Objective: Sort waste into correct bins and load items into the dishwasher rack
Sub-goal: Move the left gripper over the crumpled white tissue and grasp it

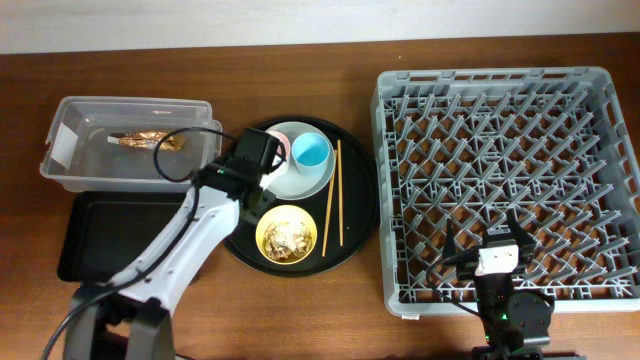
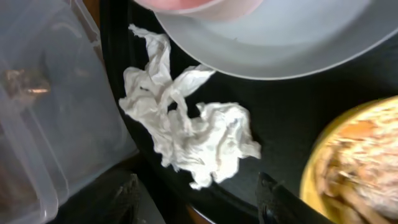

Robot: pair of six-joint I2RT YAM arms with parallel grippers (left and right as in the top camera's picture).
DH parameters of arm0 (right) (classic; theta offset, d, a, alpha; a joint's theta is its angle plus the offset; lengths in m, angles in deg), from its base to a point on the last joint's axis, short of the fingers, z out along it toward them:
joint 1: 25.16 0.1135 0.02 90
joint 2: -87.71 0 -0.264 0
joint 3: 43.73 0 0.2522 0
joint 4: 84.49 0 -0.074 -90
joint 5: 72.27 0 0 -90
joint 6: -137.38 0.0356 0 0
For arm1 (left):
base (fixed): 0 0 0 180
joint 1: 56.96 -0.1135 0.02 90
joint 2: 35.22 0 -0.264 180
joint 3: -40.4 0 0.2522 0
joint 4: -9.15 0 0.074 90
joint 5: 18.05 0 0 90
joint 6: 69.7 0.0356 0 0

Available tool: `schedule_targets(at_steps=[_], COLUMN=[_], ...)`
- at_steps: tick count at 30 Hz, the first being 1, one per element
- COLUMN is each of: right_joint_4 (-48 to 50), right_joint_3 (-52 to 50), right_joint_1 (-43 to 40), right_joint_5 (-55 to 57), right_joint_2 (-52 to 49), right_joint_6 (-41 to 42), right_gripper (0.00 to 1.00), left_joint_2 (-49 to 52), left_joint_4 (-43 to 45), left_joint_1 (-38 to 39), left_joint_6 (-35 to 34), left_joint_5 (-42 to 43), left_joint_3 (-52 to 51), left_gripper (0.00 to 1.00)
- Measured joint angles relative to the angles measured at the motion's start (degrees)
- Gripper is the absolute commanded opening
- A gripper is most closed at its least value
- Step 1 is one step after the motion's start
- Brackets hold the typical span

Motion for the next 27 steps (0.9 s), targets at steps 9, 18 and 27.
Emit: schedule_targets(at_steps=[9,18,27], right_joint_4=[0.0,0.0,0.0], right_joint_3=[0.0,0.0,0.0], right_joint_1=[0.0,0.0,0.0], right_joint_5=[0.0,0.0,0.0], right_joint_2=[0.0,0.0,0.0], right_joint_6=[0.02,0.02,0.02], right_gripper=[0.98,0.98,0.98], left_joint_2=[4.46,4.48,11.8], left_joint_4=[4.96,4.87,7.23], left_joint_1=[-2.34,-10.71,-10.69], left_joint_6=[10.84,17.9,20.2], left_joint_5=[-0.61,15.32,17.51], left_joint_3=[0.0,-0.07,-0.7], left_gripper=[0.81,0.79,0.29])
